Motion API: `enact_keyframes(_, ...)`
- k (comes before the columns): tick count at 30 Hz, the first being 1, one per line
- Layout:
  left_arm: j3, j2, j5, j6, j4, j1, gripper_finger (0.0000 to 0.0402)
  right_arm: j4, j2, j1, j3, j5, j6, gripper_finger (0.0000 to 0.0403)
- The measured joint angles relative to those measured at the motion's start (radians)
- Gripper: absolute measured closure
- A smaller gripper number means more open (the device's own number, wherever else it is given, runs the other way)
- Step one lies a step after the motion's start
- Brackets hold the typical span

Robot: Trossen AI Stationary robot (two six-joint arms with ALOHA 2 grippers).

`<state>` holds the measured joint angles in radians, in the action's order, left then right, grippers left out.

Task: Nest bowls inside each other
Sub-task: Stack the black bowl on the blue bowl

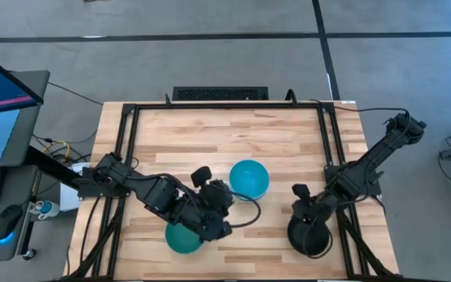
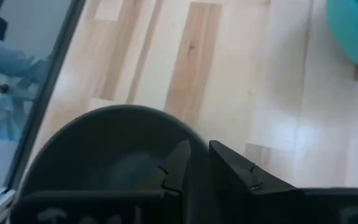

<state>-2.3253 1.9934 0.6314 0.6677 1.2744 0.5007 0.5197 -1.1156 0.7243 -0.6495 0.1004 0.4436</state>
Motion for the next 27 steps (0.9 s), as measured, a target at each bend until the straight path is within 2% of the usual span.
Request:
enact_keyframes(2,0.0,0.0,-0.033,-0.042,-0.013,0.008,0.0297,-0.016,0.0,0.002,0.0,-0.002,0.025,0.0321)
enact_keyframes(6,0.001,0.0,-0.038,-0.169,-0.107,0.031,0.0297,-0.072,-0.003,0.002,0.0,0.005,0.084,0.0321)
enact_keyframes(9,0.001,0.0,-0.091,-0.244,-0.175,0.041,0.0297,-0.1,-0.003,0.002,0.0,0.005,0.088,0.0321)
enact_keyframes(13,0.008,0.0,-0.154,-0.275,-0.237,0.043,0.0297,-0.103,-0.003,0.002,0.0,0.005,0.089,0.0321)
enact_keyframes(16,0.04,0.002,-0.165,-0.299,-0.36,0.043,0.0297,-0.103,-0.003,0.003,0.0,0.005,0.081,0.0321)
enact_keyframes(21,0.152,0.002,-0.117,-0.326,-0.619,0.04,0.0297,-0.102,-0.003,0.024,0.0,0.0,0.027,0.0321)
enact_keyframes(27,0.367,0.004,-0.14,-0.293,-0.873,0.036,0.0297,-0.066,-0.003,0.083,0.0,-0.002,0.02,0.0321)
